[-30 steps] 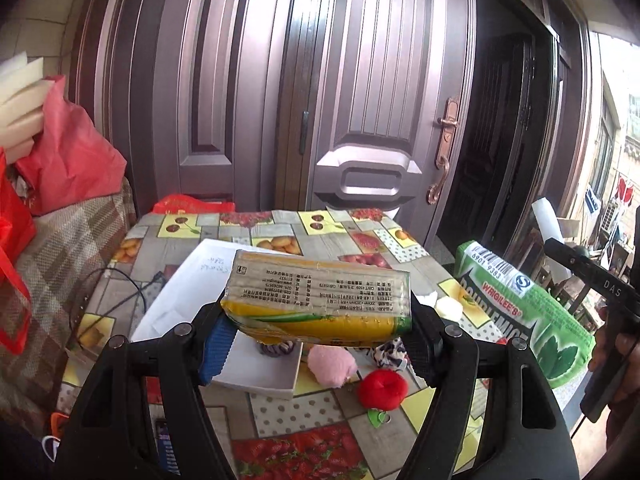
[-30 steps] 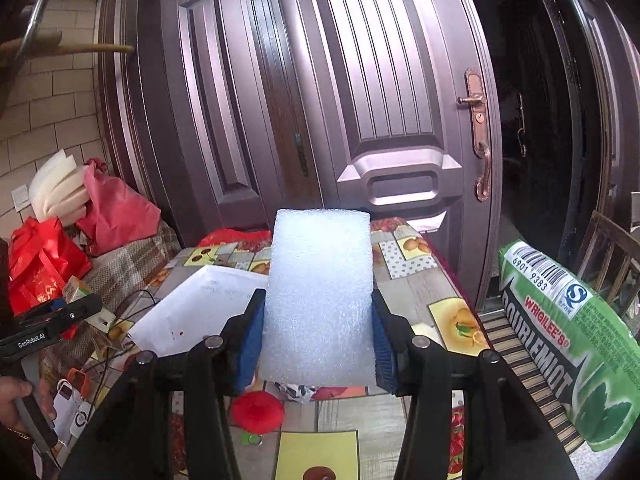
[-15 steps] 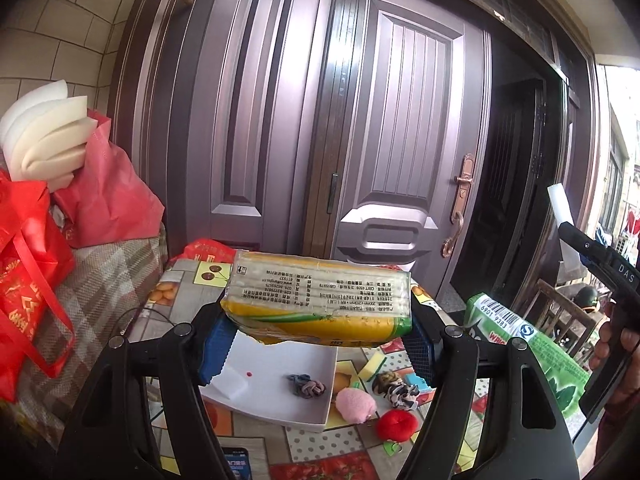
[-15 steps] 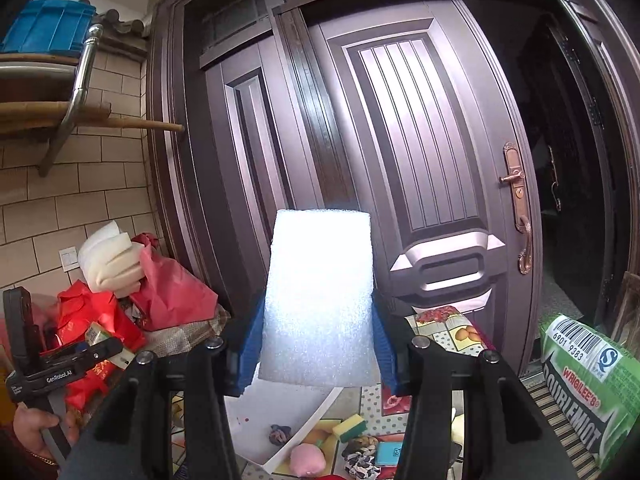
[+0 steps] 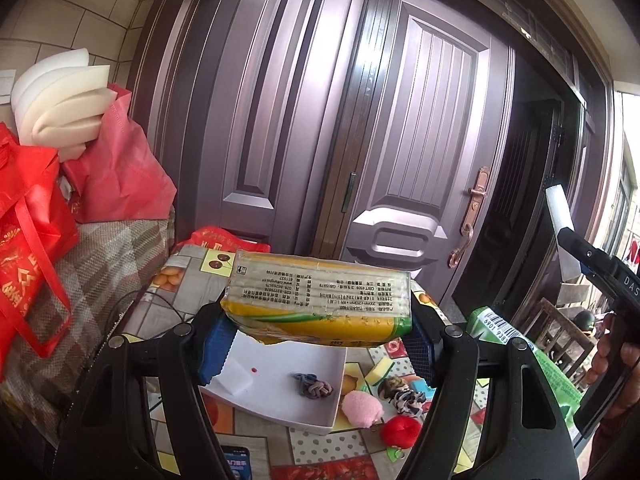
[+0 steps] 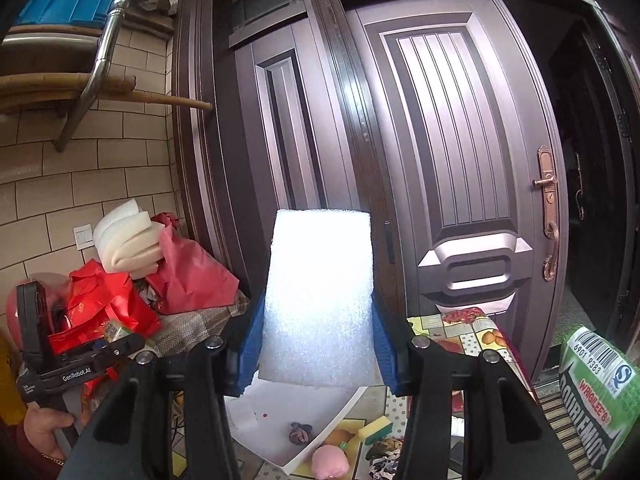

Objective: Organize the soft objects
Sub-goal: 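Lift the juice carton with the left tool while the right tool carries the foam over the box, then lower and release the carton into the box with the left tool while the right tool releases the foam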

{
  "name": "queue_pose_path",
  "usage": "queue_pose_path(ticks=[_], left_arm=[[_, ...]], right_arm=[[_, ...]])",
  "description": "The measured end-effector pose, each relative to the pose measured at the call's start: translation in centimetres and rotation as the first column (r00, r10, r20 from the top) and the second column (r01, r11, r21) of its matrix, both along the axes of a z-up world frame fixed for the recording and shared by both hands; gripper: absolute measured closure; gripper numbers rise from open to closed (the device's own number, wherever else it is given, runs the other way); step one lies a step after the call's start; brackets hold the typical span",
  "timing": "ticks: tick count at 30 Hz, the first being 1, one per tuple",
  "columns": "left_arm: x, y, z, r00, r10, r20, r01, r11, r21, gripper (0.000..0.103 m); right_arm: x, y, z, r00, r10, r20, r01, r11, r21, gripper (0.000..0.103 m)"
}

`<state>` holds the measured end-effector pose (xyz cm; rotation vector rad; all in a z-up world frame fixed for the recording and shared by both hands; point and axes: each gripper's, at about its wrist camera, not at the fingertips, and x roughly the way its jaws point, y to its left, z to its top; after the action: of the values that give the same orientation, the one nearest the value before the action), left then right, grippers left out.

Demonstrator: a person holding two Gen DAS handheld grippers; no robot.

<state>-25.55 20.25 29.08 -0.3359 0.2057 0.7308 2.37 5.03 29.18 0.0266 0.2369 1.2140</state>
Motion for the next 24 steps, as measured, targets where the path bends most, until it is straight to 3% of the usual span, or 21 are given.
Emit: queue_pose_path(ticks=[13,24], left_arm=[[-0.5,6.4,-1.8,0.994,0.109,-0.014,-0.110,0.992,-0.061,0.030],[3.7,13.5,-8.7,0.986,0.121,-0.114,-0.144,0.964,-0.224,0.030]], right_arm=[[-0.6,8.0,-2.6,0.996,0.085,-0.001,-0.084,0.985,-0.148,0.054],[1.6,15.9,-10.1,0.985,0.076,-0.153,-0.123,0.935,-0.333,0.054]])
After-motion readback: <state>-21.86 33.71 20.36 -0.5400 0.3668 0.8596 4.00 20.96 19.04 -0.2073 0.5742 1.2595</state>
